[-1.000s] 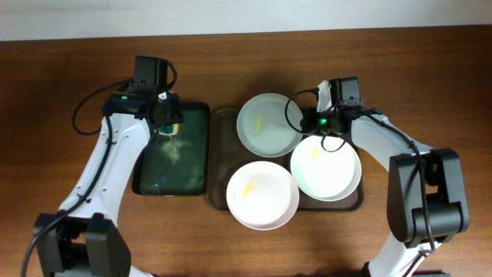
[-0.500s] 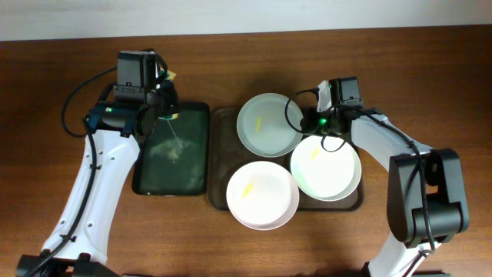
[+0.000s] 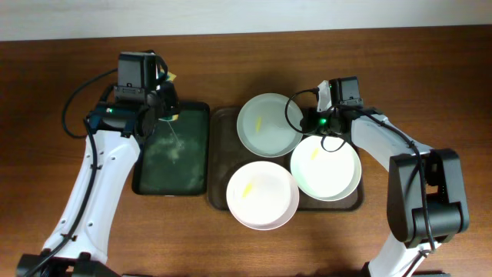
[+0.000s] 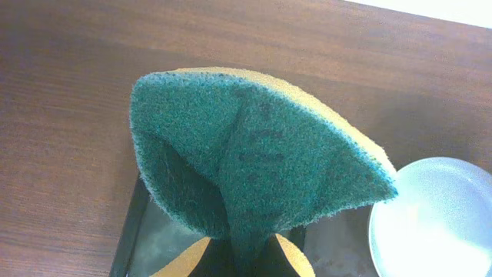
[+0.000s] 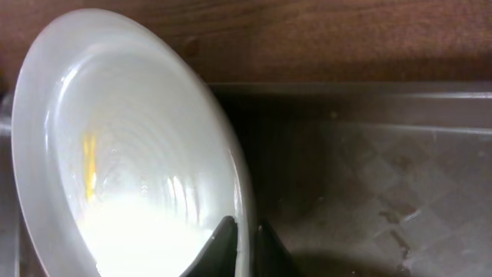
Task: Clean dirty plates on tray and stack at the side
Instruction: 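Lift the sponge with the left gripper and carry it to the back plate, then scrub the back plate with the sponge in the left gripper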
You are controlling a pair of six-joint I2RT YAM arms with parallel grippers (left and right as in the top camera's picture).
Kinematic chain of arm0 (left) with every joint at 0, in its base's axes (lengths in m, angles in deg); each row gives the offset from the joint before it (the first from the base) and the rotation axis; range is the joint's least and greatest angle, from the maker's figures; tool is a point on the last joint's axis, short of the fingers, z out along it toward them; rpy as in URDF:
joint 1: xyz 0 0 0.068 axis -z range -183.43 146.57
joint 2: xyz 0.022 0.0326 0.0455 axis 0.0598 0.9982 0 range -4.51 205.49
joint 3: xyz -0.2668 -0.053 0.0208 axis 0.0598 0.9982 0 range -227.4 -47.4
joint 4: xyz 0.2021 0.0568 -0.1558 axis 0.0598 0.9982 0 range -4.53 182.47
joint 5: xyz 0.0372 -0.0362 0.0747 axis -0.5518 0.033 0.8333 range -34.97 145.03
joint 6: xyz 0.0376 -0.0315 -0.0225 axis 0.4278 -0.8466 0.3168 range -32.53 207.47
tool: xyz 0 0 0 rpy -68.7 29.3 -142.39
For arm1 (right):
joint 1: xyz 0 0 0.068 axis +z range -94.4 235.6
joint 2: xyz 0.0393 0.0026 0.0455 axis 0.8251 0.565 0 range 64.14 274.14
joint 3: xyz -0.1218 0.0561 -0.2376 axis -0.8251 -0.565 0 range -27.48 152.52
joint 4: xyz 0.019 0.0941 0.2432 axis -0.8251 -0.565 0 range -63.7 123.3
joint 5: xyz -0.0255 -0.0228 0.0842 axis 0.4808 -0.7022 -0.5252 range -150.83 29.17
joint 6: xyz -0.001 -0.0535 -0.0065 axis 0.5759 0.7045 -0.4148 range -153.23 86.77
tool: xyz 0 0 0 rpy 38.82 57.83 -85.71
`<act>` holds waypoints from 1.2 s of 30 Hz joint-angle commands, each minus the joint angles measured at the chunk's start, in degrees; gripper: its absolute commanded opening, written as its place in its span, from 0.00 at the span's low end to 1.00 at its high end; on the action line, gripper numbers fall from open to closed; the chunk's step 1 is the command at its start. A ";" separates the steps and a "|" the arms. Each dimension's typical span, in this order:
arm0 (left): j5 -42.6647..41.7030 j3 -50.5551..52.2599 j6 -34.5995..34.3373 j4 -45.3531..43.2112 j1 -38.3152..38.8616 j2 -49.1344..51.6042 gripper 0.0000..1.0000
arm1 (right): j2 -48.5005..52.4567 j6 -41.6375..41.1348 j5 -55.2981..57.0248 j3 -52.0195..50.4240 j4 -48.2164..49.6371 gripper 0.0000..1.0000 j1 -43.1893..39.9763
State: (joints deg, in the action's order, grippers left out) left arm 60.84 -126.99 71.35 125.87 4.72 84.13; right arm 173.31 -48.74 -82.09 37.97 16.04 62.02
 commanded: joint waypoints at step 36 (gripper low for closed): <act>-16.46 -34.77 -1.22 14.88 17.11 43.34 0.00 | 0.94 0.22 1.99 -1.22 -0.02 0.04 2.75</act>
State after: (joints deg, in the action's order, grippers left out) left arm 44.71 -160.98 70.91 140.91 22.29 125.90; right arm 173.50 -48.45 -81.26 37.14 16.02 64.55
